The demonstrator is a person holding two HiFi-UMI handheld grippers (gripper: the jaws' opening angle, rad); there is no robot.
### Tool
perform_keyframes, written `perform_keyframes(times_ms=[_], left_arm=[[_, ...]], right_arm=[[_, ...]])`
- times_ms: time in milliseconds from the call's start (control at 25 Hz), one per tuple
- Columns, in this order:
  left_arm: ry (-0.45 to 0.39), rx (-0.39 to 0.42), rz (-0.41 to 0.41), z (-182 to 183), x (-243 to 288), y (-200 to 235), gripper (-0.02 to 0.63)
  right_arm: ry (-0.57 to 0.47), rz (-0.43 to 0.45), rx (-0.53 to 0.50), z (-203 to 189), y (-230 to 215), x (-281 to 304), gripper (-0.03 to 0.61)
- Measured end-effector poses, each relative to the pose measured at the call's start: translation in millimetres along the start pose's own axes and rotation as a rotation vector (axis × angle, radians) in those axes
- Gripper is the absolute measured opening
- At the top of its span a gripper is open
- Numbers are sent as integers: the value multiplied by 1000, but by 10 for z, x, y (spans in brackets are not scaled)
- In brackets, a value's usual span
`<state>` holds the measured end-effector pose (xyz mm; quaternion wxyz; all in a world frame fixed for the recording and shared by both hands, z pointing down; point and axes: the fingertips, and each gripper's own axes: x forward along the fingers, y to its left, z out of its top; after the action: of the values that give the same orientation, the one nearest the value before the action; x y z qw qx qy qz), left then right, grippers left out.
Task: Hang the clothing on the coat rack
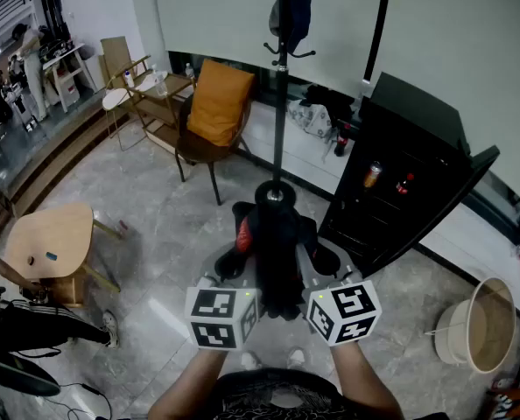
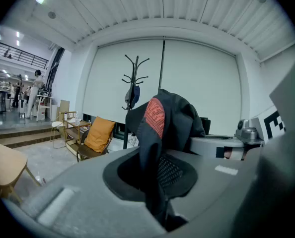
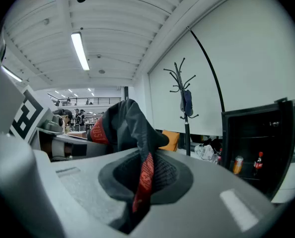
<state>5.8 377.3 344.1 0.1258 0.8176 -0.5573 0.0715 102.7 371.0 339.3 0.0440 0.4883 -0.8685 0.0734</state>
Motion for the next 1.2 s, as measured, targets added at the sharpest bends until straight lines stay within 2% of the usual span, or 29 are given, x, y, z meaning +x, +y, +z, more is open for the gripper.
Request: perform_keyframes(times_ms=[600, 1200], left_arm=[[-2, 26, -73, 77, 98, 341, 31], [8, 35, 16, 256, 801, 554, 31]], right_arm=[[-4, -54, -6, 38, 236, 249, 26], [-18, 53, 25, 91, -167, 921, 26]])
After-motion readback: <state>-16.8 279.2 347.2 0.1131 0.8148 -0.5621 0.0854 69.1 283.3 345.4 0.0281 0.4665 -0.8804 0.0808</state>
